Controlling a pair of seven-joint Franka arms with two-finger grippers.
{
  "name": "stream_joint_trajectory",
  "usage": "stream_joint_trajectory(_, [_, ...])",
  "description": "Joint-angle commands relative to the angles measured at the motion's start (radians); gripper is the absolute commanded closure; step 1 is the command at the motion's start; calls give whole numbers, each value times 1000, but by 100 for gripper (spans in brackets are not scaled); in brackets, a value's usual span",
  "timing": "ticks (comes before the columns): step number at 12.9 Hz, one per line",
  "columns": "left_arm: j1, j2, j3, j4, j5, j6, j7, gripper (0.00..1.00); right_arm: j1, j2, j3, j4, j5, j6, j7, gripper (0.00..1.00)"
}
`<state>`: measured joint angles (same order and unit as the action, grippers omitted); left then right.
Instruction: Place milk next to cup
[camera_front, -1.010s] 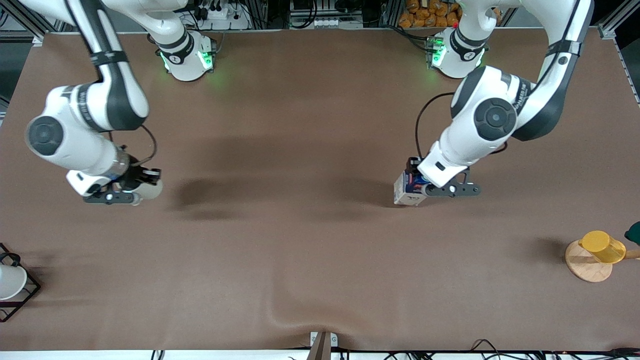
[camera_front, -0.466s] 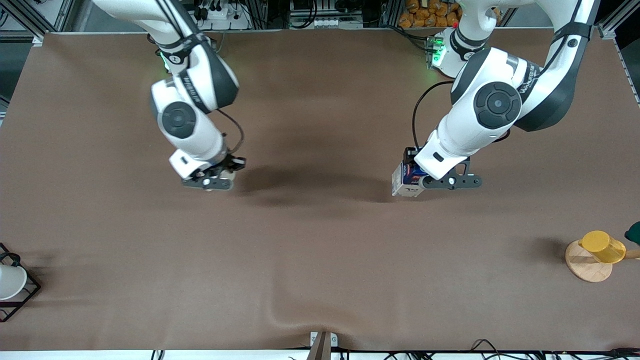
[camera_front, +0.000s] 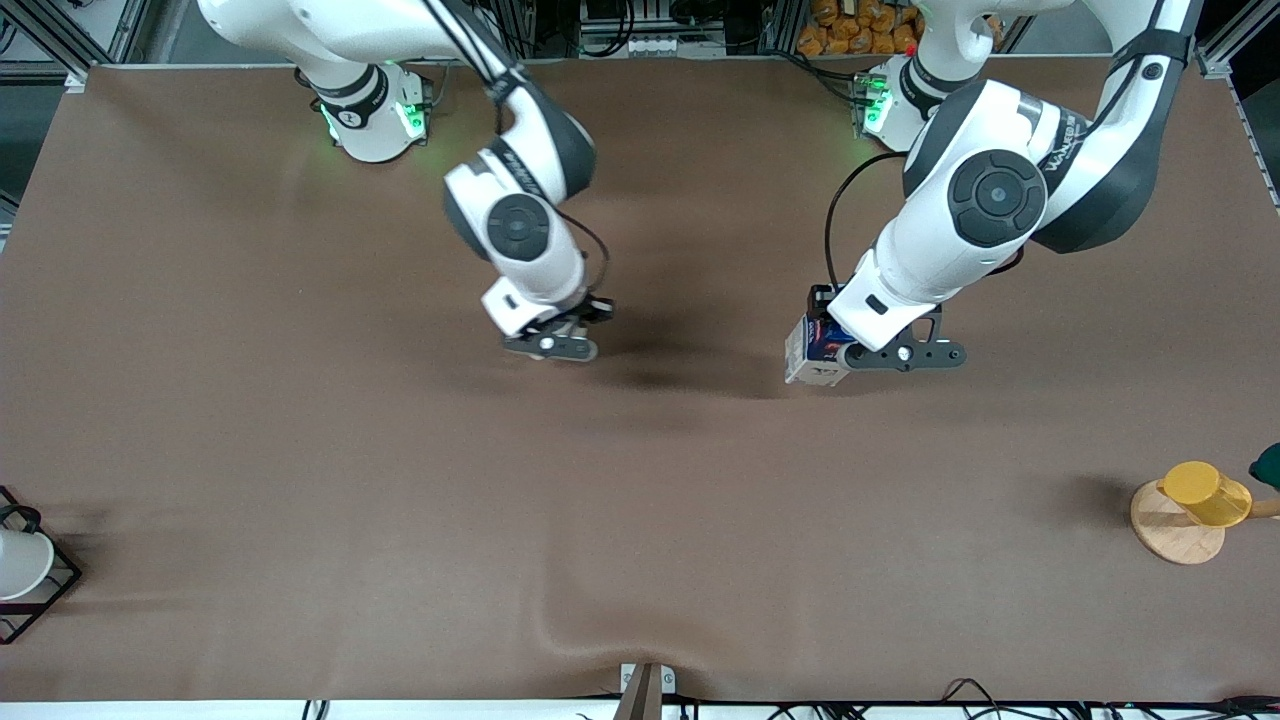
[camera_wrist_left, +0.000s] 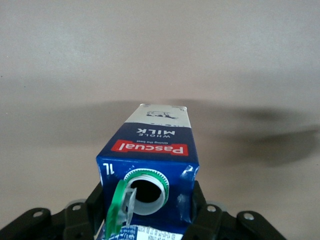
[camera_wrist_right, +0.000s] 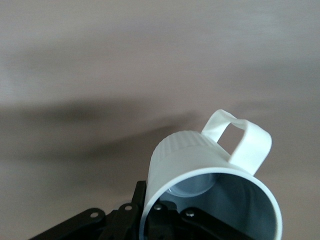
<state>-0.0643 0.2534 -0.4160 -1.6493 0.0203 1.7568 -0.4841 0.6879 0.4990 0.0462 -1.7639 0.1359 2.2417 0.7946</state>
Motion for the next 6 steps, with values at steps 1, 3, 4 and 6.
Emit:
stream_joint_trajectory(1, [-2, -13, -1, 13, 6, -33, -21, 32, 25, 110, -14, 67, 19, 125, 15, 100])
stream_joint_trajectory(3, [-2, -11, 0, 11, 7, -34, -22, 32, 33, 138, -14, 73, 8, 136, 15, 100])
stream_joint_trajectory(4, [4, -11, 0, 11, 7, -34, -22, 31, 35, 136, -14, 72, 7, 128, 14, 100])
stream_joint_trajectory(6, [6, -13, 0, 11, 7, -37, -22, 31, 33, 136, -19, 64, 4, 122, 9, 100])
